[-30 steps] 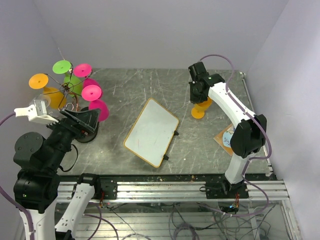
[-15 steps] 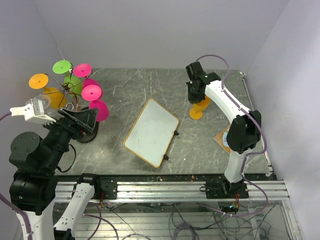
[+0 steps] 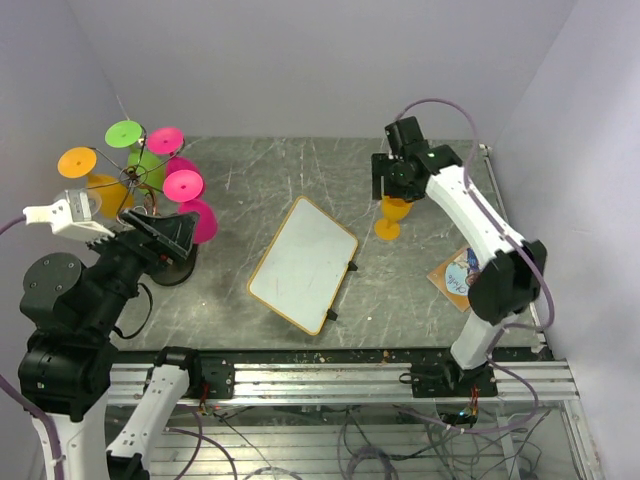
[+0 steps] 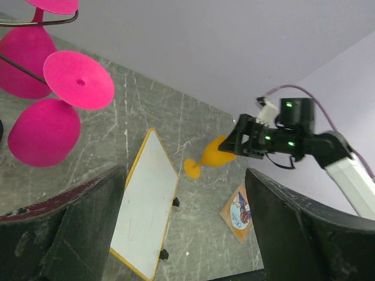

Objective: Take the wine glass off the wine glass rack

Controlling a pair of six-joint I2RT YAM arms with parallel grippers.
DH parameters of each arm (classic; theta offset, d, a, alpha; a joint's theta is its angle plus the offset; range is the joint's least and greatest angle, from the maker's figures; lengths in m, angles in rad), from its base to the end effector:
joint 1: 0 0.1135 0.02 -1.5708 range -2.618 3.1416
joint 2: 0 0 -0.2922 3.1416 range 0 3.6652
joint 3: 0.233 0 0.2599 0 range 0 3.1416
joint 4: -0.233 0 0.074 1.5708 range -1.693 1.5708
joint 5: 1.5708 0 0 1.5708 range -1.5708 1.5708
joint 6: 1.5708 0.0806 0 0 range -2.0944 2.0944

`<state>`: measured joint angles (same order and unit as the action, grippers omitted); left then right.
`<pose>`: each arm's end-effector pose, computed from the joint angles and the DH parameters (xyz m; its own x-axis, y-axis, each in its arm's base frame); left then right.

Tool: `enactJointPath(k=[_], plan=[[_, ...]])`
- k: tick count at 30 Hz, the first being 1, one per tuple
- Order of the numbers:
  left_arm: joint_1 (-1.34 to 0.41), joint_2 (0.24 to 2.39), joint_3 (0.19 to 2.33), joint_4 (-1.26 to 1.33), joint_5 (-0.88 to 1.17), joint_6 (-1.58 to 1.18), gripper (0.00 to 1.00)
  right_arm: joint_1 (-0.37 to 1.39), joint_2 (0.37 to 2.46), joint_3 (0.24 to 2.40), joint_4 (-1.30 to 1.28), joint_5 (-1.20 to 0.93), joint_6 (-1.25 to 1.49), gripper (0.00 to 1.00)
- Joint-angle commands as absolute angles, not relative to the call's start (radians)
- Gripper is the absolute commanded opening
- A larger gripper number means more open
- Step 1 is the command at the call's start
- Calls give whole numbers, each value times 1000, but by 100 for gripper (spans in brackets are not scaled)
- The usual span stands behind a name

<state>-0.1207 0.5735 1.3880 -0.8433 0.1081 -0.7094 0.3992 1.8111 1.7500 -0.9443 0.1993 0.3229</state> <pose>0.0570 -0.0157 0.4927 -0.1694 -0.6318 -0.7564 0.1534 0.7412 -0.6535 0.4002 0.1515 0.3126 -0.8277 -0.0116 -0.5611 -0.0217 0.9997 0.0115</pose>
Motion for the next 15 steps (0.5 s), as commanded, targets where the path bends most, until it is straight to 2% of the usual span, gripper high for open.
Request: enactJointPath(k=[1,5,10,15], plan=[[-124,625,1417,-849,103,-679,94,402,1618,1676,-874,125,312,73],[-124,691,1437,-845,92,-647,94,445,1465,1546,-780,8,330,81],[-124,823,1498,-834,54,-612,94,482,1273,1334,-681,-73,374,99],[-124,930,1569,-863,-66,-631,93,484,1128,1212,-643,74,450,100]])
